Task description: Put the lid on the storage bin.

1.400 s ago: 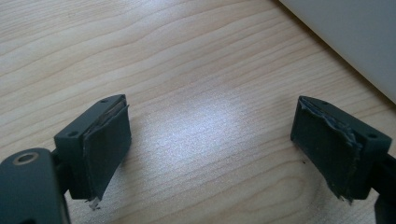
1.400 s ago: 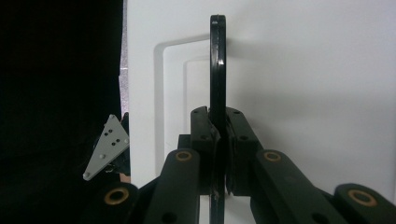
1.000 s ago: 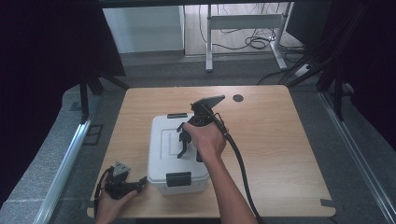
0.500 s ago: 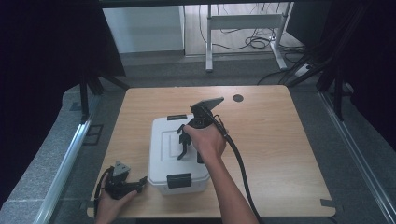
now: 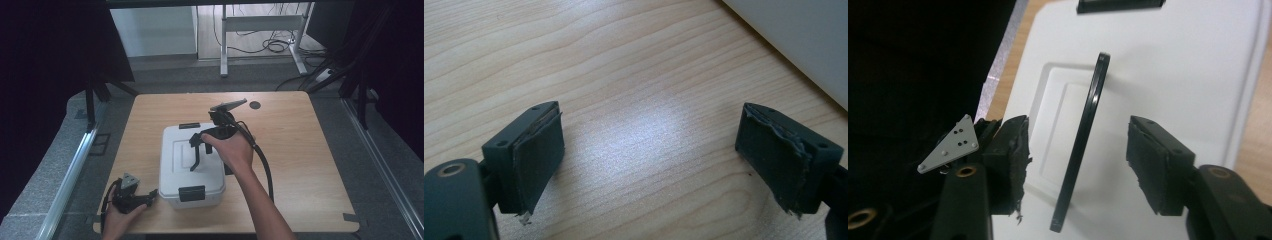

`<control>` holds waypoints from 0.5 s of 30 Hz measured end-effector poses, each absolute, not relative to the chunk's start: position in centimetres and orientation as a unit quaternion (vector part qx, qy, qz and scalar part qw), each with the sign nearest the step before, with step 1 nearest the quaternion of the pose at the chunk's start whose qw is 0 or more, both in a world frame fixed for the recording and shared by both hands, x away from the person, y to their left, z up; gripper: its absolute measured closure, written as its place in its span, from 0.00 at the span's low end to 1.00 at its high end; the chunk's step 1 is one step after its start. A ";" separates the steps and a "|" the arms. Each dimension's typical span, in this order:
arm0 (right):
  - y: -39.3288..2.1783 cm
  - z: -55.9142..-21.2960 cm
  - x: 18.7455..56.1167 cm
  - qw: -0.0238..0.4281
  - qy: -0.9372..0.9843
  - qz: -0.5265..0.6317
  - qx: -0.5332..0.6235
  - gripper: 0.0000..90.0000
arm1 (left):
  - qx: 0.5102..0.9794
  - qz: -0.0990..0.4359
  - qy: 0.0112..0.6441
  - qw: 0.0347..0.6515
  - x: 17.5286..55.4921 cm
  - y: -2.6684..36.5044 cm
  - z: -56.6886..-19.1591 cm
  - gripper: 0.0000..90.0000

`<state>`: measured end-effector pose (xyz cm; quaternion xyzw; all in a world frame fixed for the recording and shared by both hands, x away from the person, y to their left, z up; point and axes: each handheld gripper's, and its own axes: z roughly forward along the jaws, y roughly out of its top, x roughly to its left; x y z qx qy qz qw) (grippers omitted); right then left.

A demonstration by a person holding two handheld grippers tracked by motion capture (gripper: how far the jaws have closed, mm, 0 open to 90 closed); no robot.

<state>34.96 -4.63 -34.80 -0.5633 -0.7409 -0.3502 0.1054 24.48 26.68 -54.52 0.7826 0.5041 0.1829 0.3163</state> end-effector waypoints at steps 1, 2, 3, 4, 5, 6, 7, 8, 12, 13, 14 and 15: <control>-4.8 -34.7 34.9 0.100 -0.742 -0.357 -0.559 0.46 | 0.783 0.183 0.504 0.316 24.5 26.7 -54.5 0.13; -5.0 -34.7 34.8 0.096 -0.743 -0.361 -0.555 0.45 | 0.783 0.183 0.504 0.316 24.5 26.7 -54.5 0.13; -5.2 -34.7 34.8 0.094 -0.744 -0.366 -0.551 0.44 | 0.783 0.183 0.504 0.316 24.5 26.7 -54.5 0.13; -5.3 -34.7 34.7 0.091 -0.747 -0.371 -0.545 0.43 | 0.783 0.183 0.504 0.316 24.5 26.7 -54.5 0.13; -5.5 -34.7 34.6 0.089 -0.748 -0.374 -0.541 0.43 | 0.783 0.183 0.504 0.316 24.5 26.7 -54.5 0.13; -5.6 -34.7 34.5 0.084 -0.751 -0.378 -0.535 0.43 | 0.783 0.183 0.504 0.316 24.5 26.7 -54.5 0.13; -5.7 -34.6 34.4 0.081 -0.753 -0.382 -0.529 0.42 | 0.783 0.183 0.504 0.317 24.5 26.7 -54.5 0.13; -5.8 -34.5 34.3 0.078 -0.755 -0.387 -0.523 0.42 | 0.783 0.183 0.504 0.316 24.5 26.7 -54.5 0.13; -6.4 -34.2 34.1 0.069 -0.762 -0.401 -0.504 0.40 | 0.783 0.183 0.504 0.317 24.5 26.7 -54.5 0.13; -6.6 -34.2 34.1 0.067 -0.762 -0.406 -0.501 0.40 | 0.783 0.183 0.504 0.317 24.5 26.7 -54.5 0.13; -6.8 -34.1 34.0 0.067 -0.761 -0.411 -0.497 0.40 | 0.783 0.183 0.504 0.317 24.5 26.7 -54.5 0.13; -6.8 -34.1 34.0 0.067 -0.761 -0.411 -0.497 0.40 | 0.783 0.183 0.504 0.316 24.5 26.7 -54.5 0.13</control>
